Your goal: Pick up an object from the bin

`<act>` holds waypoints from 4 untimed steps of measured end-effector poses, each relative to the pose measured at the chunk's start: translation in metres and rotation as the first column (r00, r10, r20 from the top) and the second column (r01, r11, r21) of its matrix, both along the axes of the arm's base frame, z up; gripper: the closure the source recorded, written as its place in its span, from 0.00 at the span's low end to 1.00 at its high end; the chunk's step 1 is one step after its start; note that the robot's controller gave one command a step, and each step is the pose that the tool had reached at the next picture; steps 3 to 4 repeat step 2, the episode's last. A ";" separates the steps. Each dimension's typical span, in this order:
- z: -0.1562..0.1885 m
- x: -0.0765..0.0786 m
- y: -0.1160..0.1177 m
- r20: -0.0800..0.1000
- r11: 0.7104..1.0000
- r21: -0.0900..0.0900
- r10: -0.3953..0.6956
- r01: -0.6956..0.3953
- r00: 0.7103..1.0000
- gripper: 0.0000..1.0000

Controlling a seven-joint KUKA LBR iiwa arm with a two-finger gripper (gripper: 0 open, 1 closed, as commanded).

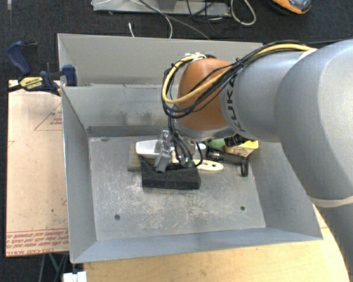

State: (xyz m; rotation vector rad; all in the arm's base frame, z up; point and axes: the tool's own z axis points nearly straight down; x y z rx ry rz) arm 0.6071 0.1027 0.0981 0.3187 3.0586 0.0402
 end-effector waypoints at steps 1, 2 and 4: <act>0.106 -0.008 0.007 -0.014 1.000 -0.003 0.011 -0.011 1.000 1.00; 0.133 -0.006 0.003 -0.004 1.000 -0.001 0.016 -0.016 1.000 1.00; 0.133 -0.006 0.003 -0.004 1.000 -0.001 0.016 -0.016 1.000 1.00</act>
Offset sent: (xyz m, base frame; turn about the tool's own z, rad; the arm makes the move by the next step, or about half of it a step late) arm -0.0065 -0.0194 0.0999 -0.0327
